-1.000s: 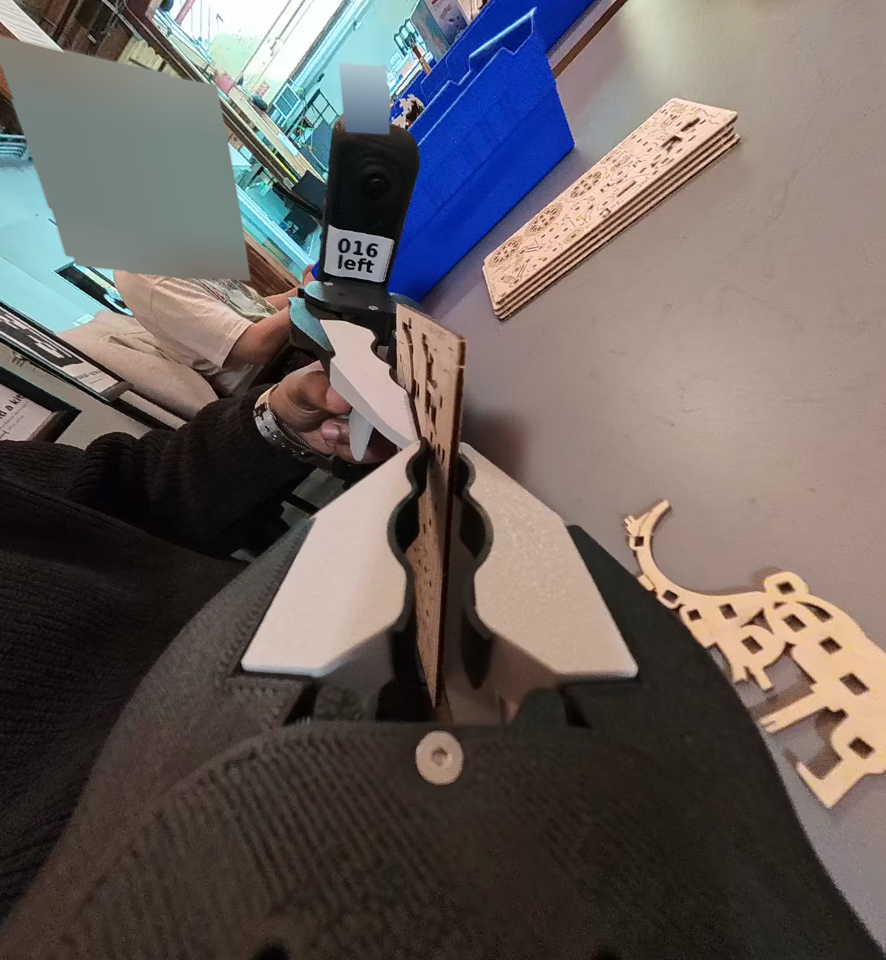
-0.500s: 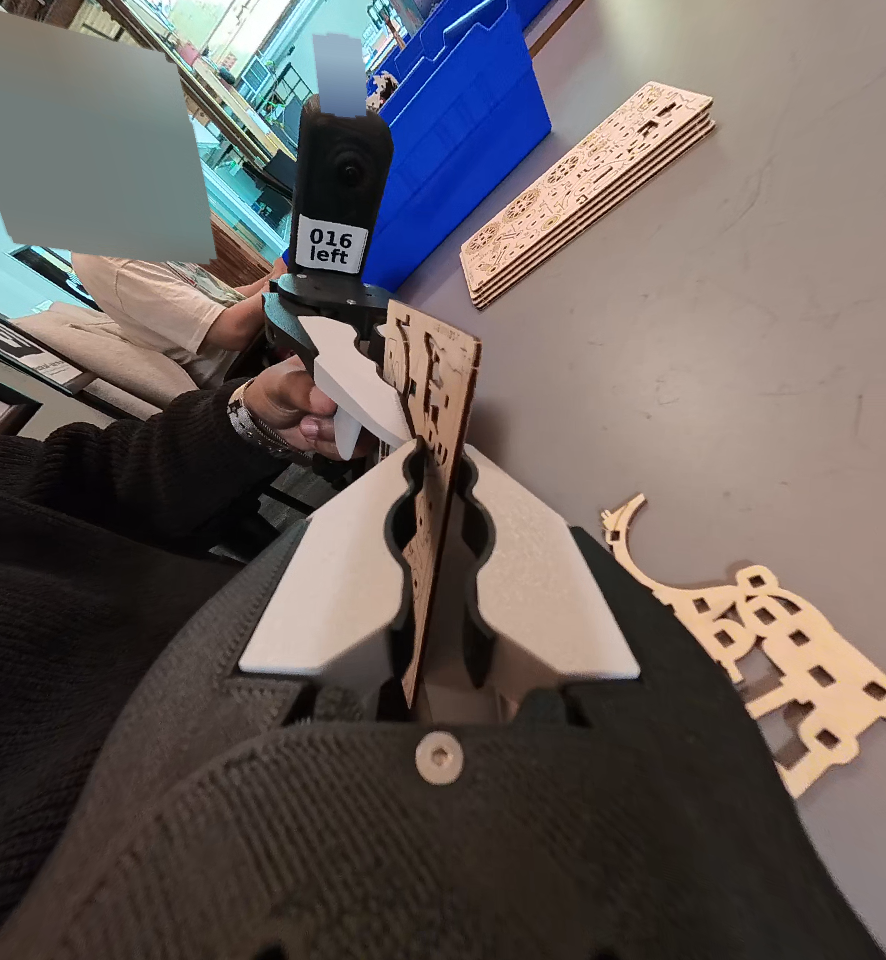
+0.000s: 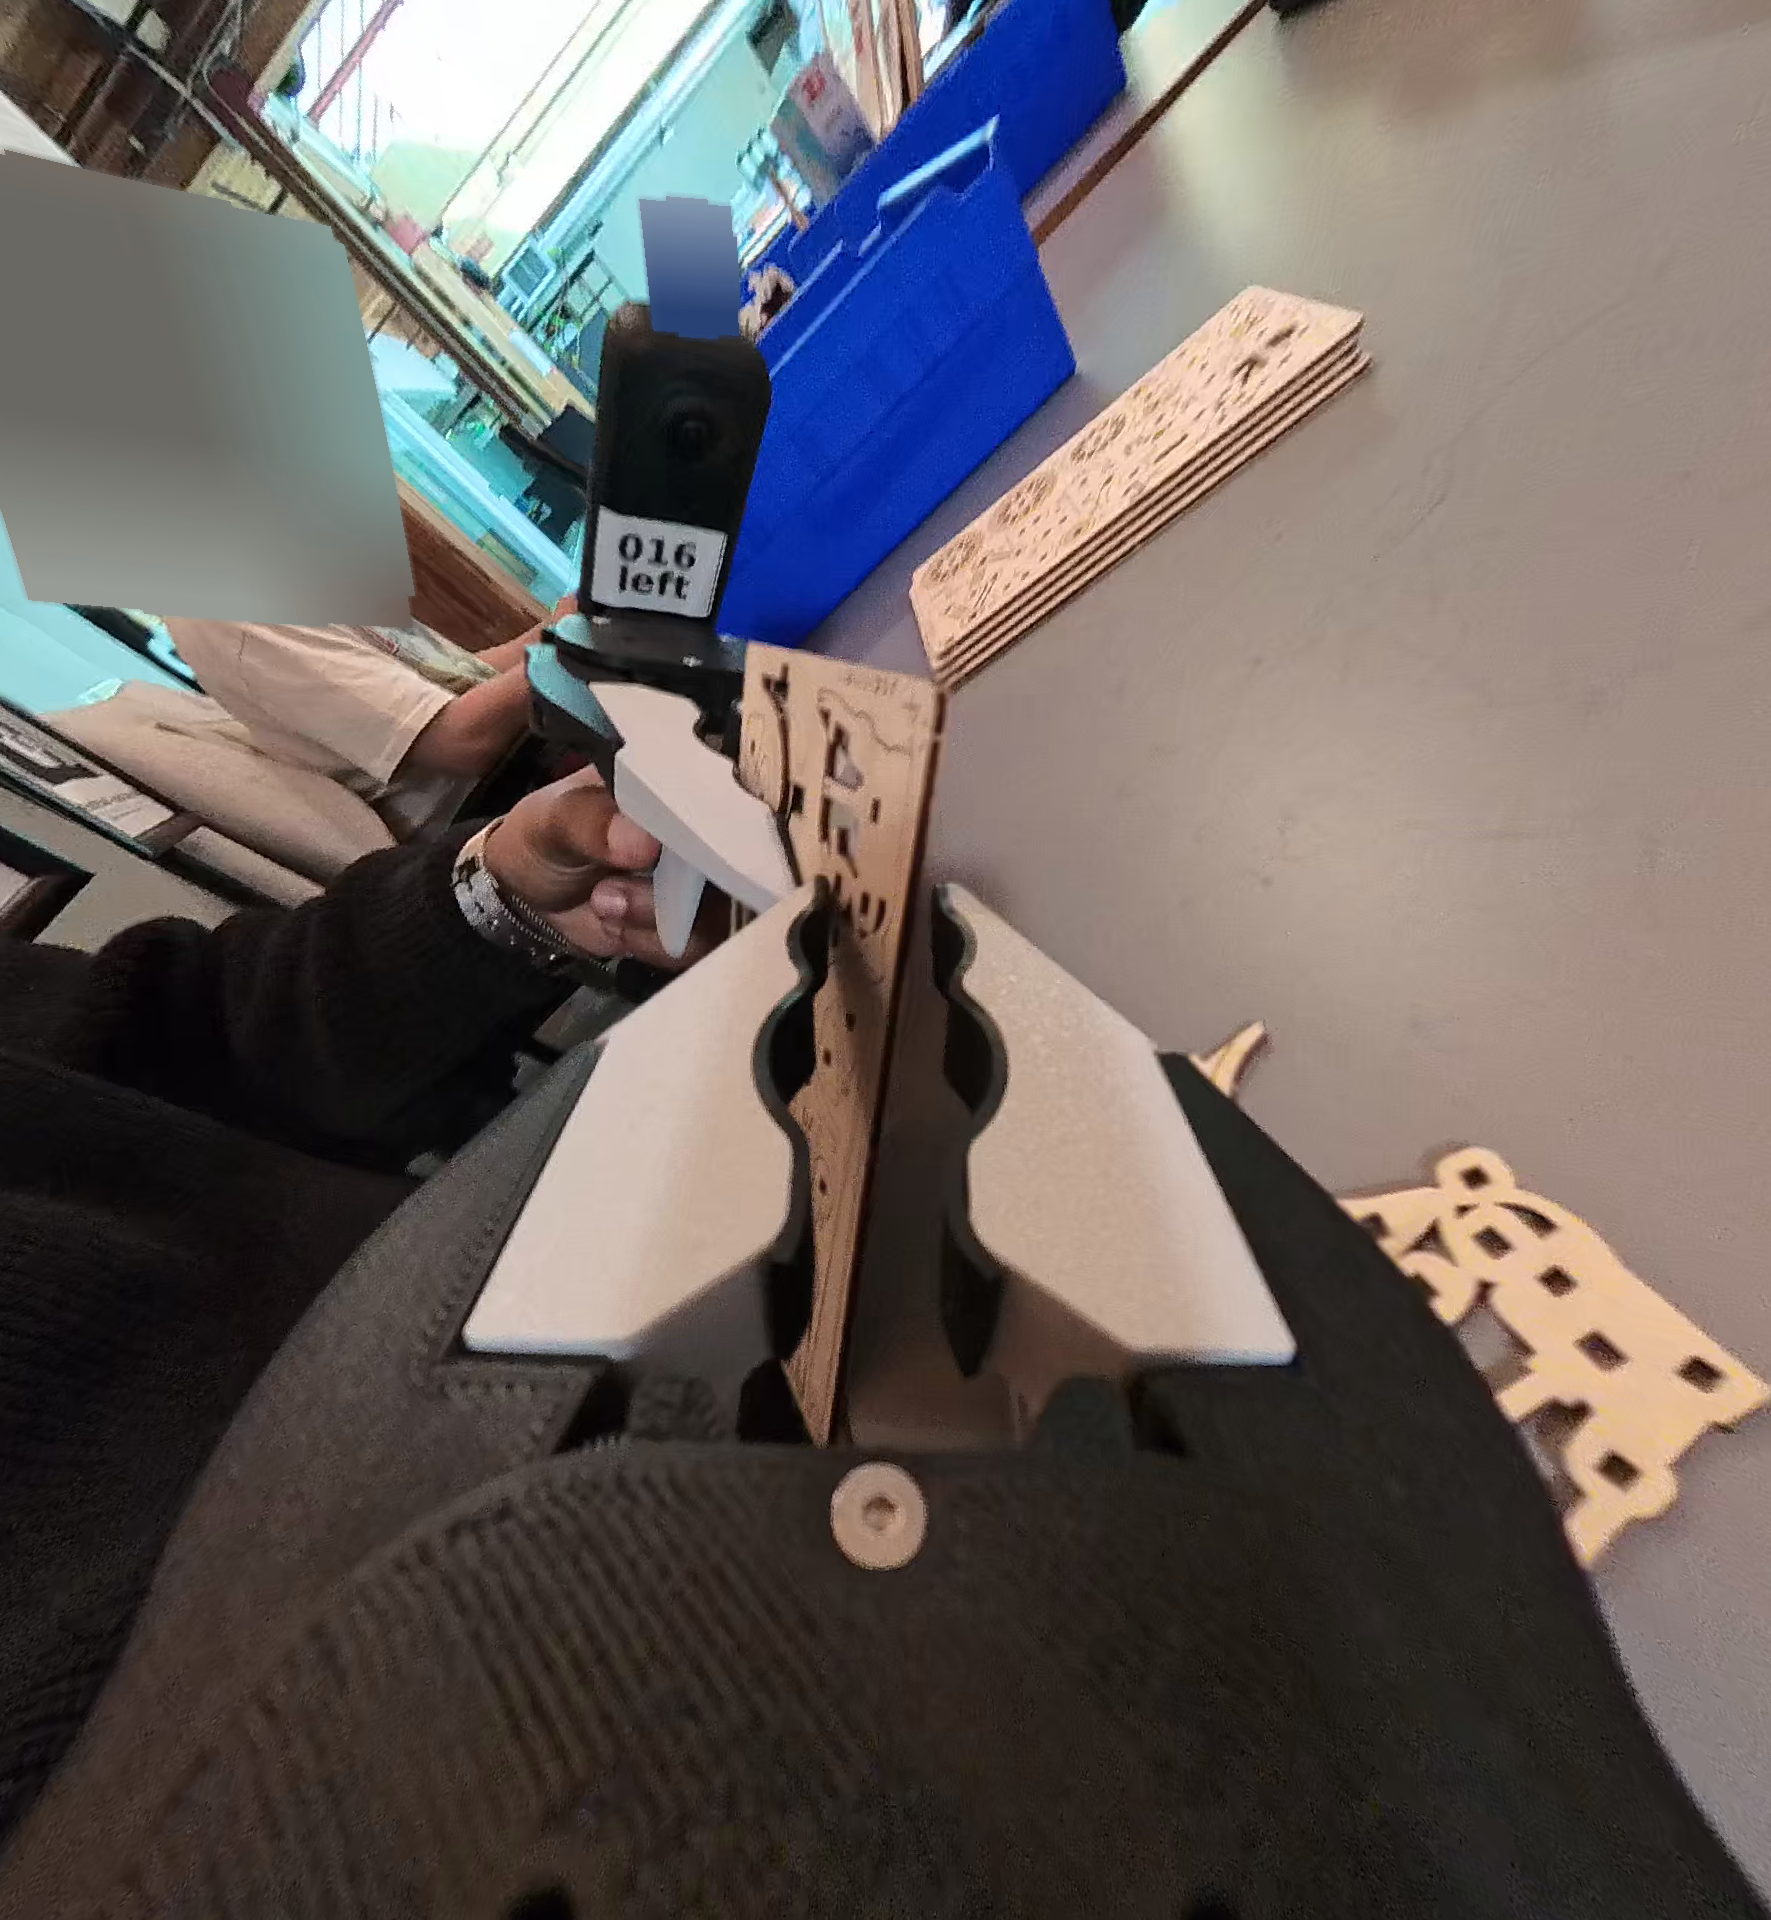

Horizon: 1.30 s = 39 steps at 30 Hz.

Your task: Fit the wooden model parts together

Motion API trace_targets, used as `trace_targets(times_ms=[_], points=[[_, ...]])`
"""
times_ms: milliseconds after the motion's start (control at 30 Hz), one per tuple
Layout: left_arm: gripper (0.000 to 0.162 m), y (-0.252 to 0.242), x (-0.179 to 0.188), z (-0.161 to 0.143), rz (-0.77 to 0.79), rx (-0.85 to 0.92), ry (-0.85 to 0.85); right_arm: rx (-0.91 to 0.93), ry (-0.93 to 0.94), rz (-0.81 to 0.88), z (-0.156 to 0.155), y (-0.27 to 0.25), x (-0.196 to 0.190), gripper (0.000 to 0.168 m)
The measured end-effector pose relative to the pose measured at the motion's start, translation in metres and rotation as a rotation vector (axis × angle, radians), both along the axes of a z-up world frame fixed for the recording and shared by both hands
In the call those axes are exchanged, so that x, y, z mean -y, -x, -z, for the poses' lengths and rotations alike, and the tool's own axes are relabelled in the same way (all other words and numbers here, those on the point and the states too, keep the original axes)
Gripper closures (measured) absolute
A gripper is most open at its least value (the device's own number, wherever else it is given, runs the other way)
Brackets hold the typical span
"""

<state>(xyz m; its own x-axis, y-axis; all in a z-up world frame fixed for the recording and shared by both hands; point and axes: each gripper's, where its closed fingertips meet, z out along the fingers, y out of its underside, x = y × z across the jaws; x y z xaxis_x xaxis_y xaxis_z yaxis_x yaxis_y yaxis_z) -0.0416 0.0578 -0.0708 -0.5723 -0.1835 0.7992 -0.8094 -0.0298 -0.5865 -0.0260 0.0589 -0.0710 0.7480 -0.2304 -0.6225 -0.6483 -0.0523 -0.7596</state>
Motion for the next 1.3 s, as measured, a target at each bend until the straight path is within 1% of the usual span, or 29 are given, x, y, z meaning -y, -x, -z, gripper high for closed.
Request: trace_targets(times_ms=[100, 167, 233, 400, 500, 633, 733, 767, 1100, 1300], points=[[0.162, 0.001, -0.002, 0.001, 0.003, -0.009, 0.002, 0.044, -0.007, 0.061, -0.008, -0.01, 0.008, 0.155], [0.162, 0.001, -0.002, 0.002, 0.008, -0.026, 0.016, 0.039, -0.01, 0.053, -0.009, -0.01, 0.01, 0.155], [0.162, 0.002, 0.0, 0.003, 0.024, -0.027, 0.011, 0.016, -0.028, 0.048, -0.009, -0.009, 0.008, 0.159], [0.161, 0.006, 0.002, 0.007, 0.046, -0.021, -0.004, -0.024, -0.054, 0.015, -0.01, -0.005, 0.006, 0.163], [0.145, -0.004, -0.005, 0.005, -0.011, -0.004, -0.007, -0.086, -0.094, -0.018, -0.014, -0.001, 0.006, 0.167], [0.144, -0.016, -0.019, -0.008, -0.084, 0.029, 0.054, -0.106, -0.087, -0.047, -0.01, 0.003, 0.004, 0.166], [0.159, -0.014, -0.02, -0.012, -0.07, 0.036, 0.076, -0.092, -0.066, -0.037, -0.007, 0.001, 0.005, 0.165], [0.161, -0.013, -0.019, -0.013, -0.061, 0.036, 0.082, -0.089, -0.06, -0.031, -0.006, 0.0, 0.005, 0.163], [0.162, -0.01, -0.018, -0.014, -0.047, 0.033, 0.09, -0.087, -0.076, -0.01, -0.006, -0.001, 0.004, 0.162], [0.161, -0.009, -0.017, -0.013, -0.057, 0.06, 0.056, -0.048, -0.027, 0.008, -0.003, -0.003, 0.004, 0.16]])
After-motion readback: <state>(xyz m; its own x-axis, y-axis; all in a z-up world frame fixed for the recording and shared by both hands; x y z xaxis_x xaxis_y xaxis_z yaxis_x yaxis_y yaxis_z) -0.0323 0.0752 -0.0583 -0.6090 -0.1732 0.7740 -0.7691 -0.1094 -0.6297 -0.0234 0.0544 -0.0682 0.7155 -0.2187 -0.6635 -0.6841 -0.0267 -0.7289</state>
